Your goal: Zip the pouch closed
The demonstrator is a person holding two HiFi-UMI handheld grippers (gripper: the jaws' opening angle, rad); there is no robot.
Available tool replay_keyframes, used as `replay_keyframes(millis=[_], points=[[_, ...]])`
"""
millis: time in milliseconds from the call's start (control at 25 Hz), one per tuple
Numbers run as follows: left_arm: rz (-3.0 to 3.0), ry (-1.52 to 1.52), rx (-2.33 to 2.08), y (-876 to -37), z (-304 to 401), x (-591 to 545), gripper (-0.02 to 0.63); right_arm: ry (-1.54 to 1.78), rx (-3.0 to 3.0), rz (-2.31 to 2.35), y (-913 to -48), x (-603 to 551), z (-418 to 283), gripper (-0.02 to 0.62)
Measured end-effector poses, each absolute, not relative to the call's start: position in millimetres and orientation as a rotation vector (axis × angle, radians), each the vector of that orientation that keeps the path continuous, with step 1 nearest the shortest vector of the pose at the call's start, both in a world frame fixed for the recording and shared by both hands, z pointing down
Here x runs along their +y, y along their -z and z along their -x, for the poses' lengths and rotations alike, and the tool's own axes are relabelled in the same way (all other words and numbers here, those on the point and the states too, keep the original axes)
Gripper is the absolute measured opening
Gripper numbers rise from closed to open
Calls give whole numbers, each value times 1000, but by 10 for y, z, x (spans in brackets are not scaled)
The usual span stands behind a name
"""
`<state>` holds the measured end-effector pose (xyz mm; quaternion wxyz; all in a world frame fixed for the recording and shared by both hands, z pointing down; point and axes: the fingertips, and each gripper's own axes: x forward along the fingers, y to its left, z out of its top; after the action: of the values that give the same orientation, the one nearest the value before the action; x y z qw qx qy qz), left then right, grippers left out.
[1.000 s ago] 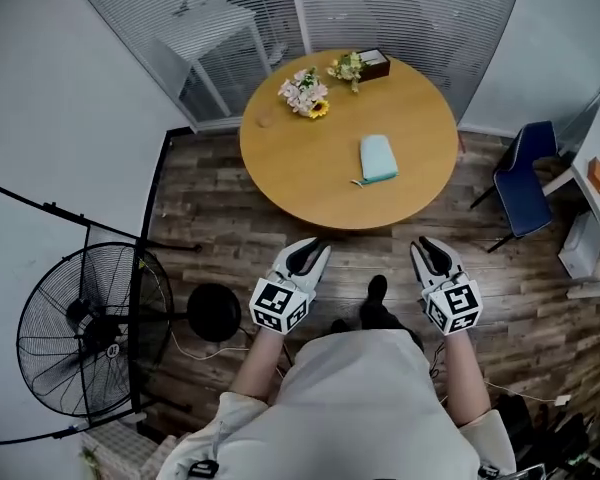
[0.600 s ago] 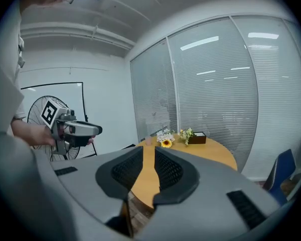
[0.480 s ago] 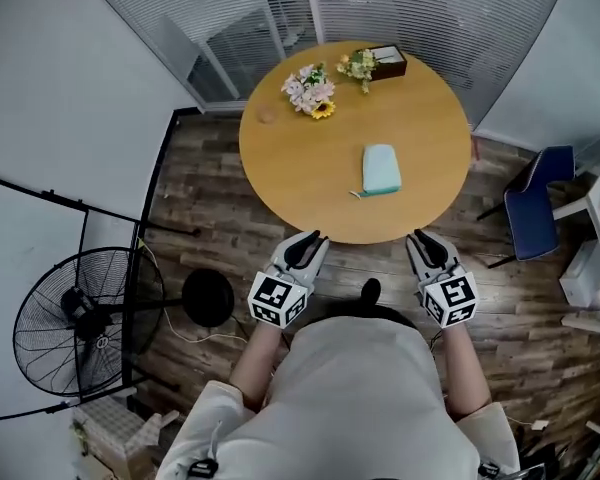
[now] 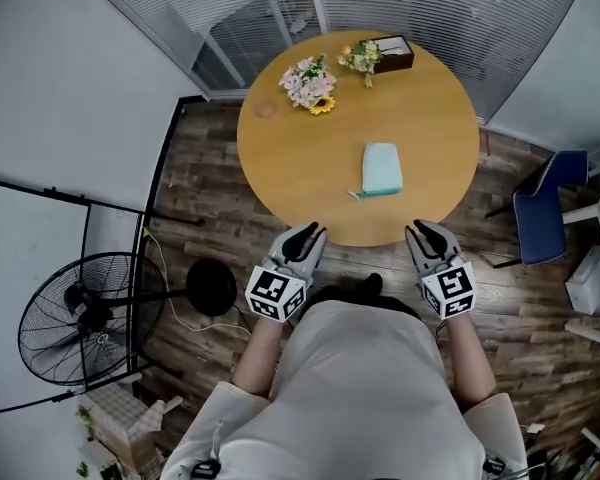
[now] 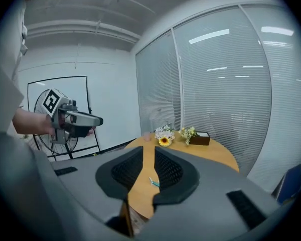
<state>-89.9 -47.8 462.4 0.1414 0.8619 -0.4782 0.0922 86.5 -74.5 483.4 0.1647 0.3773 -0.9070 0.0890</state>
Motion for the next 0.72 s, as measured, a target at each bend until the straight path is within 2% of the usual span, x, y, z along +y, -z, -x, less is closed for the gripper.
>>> replay_keyframes(millis=[160,720], points=[[-2477,-284,-1359,-4719,898,-632,79,-231,-2570,-1052,-4919,-853,-799,64],[-2546,-390,-1069,-5248,1149,-1547,80,-463,-2503,-1127,-5352,-1515,-486,66]])
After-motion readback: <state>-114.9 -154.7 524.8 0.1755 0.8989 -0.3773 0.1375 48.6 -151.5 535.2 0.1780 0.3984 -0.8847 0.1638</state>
